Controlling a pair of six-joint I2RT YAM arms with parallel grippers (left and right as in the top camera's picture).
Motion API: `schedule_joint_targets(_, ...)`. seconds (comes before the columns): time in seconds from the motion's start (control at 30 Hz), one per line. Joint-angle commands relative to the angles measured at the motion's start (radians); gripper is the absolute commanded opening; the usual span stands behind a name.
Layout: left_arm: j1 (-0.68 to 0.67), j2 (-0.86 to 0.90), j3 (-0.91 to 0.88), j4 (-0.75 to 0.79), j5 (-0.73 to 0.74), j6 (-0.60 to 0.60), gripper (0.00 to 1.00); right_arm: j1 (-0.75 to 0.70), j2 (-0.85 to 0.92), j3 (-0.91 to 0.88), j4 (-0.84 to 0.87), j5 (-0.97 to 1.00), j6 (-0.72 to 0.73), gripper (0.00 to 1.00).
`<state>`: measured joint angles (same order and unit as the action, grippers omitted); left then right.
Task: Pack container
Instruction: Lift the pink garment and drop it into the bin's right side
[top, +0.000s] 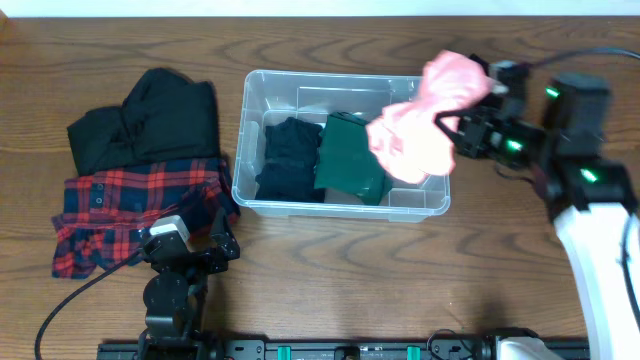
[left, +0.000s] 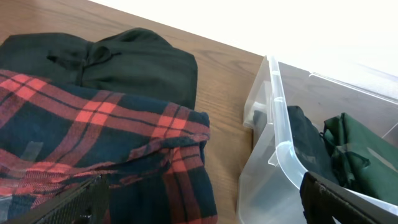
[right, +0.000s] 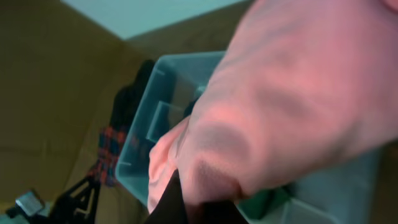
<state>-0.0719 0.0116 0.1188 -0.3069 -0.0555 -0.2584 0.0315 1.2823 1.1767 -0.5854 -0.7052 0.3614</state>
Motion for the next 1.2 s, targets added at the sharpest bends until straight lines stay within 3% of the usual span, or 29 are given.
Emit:
schedule_joint_targets(0.0,0.003,0.000,-0.024,-0.005,-0.005,0.002,0.98,0.076,0.116,0.003,0.067,-0.040,0.006,0.01)
schedule_joint_targets(0.17,0.003,0.000,-0.024,-0.005,-0.005,0.002,0.98,0.128,0.272,0.003,0.121,-0.026,0.035,0.01)
schedule_joint_targets(0.37,0.003,0.000,-0.024,-0.005,-0.005,0.002,0.98,0.115,0.348,0.003,0.020,0.144,0.020,0.02)
schedule_joint_targets(0.4,0.003,0.000,-0.024,-0.005,-0.005,0.002,0.98,0.111,0.347,0.003,0.006,0.179,0.011,0.07)
schedule_joint_targets(0.47,0.003,0.000,-0.024,-0.005,-0.005,0.002,0.98,0.102,0.345,0.003,-0.010,0.230,-0.017,0.32)
schedule_joint_targets(0.63,0.003,0.000,-0.024,-0.005,-0.005,0.002,0.98,0.075,0.338,0.006,-0.030,0.234,-0.047,0.47)
schedule_joint_targets(0.7,0.003,0.000,-0.024,-0.005,-0.005,0.002,0.98,0.066,0.325,0.010,-0.037,0.233,-0.064,0.48)
schedule_joint_targets(0.9,0.003,0.000,-0.024,-0.005,-0.005,0.002,0.98,0.047,0.248,0.044,-0.071,0.284,-0.109,0.31)
schedule_joint_targets(1.17,0.003,0.000,-0.024,-0.005,-0.005,0.002,0.98,0.040,0.128,0.126,-0.147,0.385,-0.138,0.29)
